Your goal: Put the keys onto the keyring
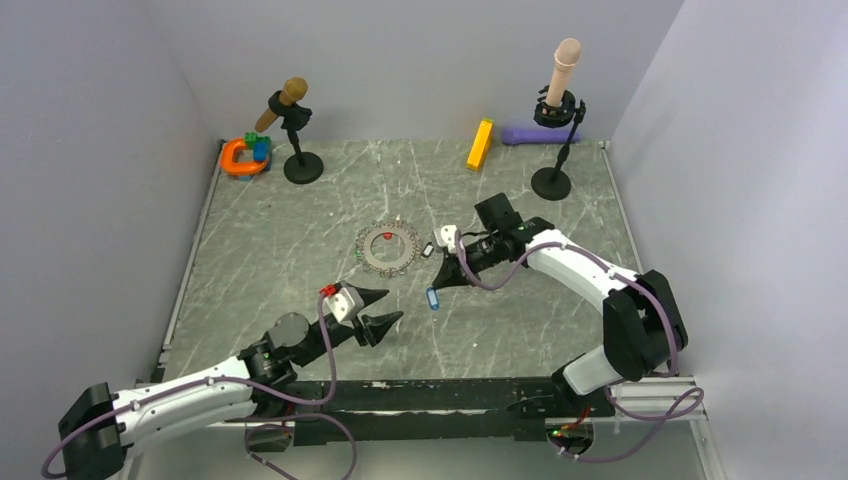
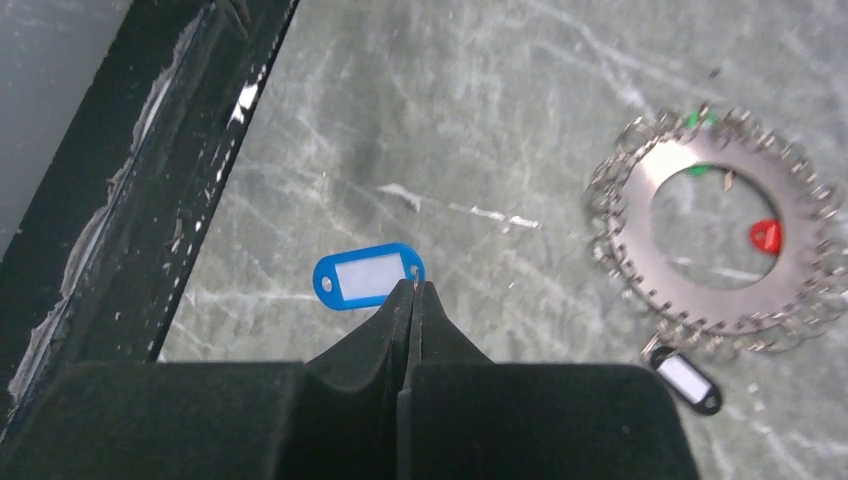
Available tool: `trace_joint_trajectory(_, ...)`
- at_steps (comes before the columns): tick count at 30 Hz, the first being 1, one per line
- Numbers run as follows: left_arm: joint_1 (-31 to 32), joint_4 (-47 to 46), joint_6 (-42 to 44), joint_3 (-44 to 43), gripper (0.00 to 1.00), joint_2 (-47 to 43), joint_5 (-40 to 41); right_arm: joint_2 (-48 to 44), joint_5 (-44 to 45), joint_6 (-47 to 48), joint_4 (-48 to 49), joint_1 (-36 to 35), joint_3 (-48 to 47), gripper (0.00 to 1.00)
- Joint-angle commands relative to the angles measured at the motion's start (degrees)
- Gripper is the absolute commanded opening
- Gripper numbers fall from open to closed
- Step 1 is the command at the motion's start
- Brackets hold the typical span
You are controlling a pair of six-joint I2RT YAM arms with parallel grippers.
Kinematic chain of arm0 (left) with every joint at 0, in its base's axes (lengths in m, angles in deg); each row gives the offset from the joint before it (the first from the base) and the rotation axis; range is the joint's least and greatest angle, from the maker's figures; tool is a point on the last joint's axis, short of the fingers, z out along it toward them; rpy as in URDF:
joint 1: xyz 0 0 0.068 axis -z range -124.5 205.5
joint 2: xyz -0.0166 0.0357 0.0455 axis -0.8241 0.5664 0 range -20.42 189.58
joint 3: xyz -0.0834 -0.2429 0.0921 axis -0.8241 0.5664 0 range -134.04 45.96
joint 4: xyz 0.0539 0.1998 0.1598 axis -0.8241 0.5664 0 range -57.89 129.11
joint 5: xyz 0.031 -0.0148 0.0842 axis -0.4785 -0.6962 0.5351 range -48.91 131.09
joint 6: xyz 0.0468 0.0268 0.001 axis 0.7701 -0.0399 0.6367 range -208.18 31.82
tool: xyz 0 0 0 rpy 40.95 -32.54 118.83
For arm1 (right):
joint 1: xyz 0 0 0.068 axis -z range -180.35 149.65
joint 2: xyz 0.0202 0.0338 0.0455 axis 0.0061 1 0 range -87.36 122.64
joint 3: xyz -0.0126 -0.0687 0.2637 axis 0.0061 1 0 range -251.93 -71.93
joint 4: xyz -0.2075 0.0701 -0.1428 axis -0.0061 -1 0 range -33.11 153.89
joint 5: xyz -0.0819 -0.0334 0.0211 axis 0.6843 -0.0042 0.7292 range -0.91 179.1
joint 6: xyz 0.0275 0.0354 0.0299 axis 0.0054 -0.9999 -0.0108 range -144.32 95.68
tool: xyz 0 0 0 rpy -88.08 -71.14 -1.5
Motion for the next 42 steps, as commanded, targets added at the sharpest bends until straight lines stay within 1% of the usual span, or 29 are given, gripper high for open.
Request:
trace_joint_trajectory(1, 0.2, -3.5, -1.3, -2.3, 0.59, 2.3, -1.9, 0.1, 6.1, -3.6, 6.4, 0.4, 3.9, 0.00)
trace_joint_trajectory(2, 0.2, -3.3, -1.2, -2.5, 0.59, 2.5, -2.1, 1.1, 8.9, -5.7, 7.9, 0.8, 4.5, 0.00)
trace_joint_trajectory(5, 0.2, -3.0, -1.3, -2.3, 0.59, 2.2, -2.1, 2.1, 13.9, -10.5, 13.5, 1.9, 7.7, 0.00)
trace_joint_trajectory(8, 0.2, -3.1, -1.6, -1.5, 0.59, 1.5, -1.5, 0.2, 19.1, -10.9, 16.5, 1.3, 10.4, 0.00)
trace_joint_trajectory(10, 0.2, -3.1, -1.8, -1.1, 0.59, 1.0, -1.4, 0.6, 23.2, -9.4, 14.1, 0.7, 9.7, 0.00)
trace_joint_trajectory(12, 0.2, -2.9, -1.9, -0.9, 0.59, 0.9, -1.4, 1.7, 25.0, -9.0, 11.4, 0.5, 9.0, 0.00)
trace_joint_trajectory(14, 0.2, -2.9, -1.9, -0.9, 0.60, 0.9, -1.4, 1.8, 26.4, -8.1, 11.3, 0.3, 10.3, 0.00)
trace_joint_trajectory(19, 0.2, -2.1, -1.5, -1.4, 0.59, 1.1, -1.6, 1.8, 27.8, -5.2, 7.9, 0.2, 11.0, 0.05)
trace_joint_trajectory(26, 0.2, -2.5, -1.9, -0.9, 0.60, 0.9, -1.6, -2.3, 27.8, -2.3, 5.3, 0.3, 14.3, 0.19)
trace_joint_trajectory(29, 0.2, -2.2, -1.7, -1.4, 0.59, 1.4, -1.9, -2.9, 27.7, -1.9, 4.3, 0.7, 14.2, 0.21)
trace_joint_trajectory(32, 0.2, -1.4, -1.4, -2.0, 0.59, 1.4, -2.0, -4.0, 23.4, -2.8, 3.2, 4.6, 12.9, 0.23)
trace_joint_trajectory(35, 0.2, -1.9, -1.6, -1.6, 0.60, 1.2, -1.8, -4.6, 21.1, -1.7, 2.0, 6.4, 12.2, 0.28)
trace_joint_trajectory(38, 0.2, -2.3, -1.6, -1.4, 0.60, 1.5, -1.8, -4.1, 20.8, 0.0, 2.7, 5.5, 13.0, 0.33)
trace_joint_trajectory(42, 0.2, -2.2, -1.4, -1.8, 0.60, 2.1, -1.9, -2.2, 24.7, -0.1, 5.9, 2.0, 12.6, 0.35)
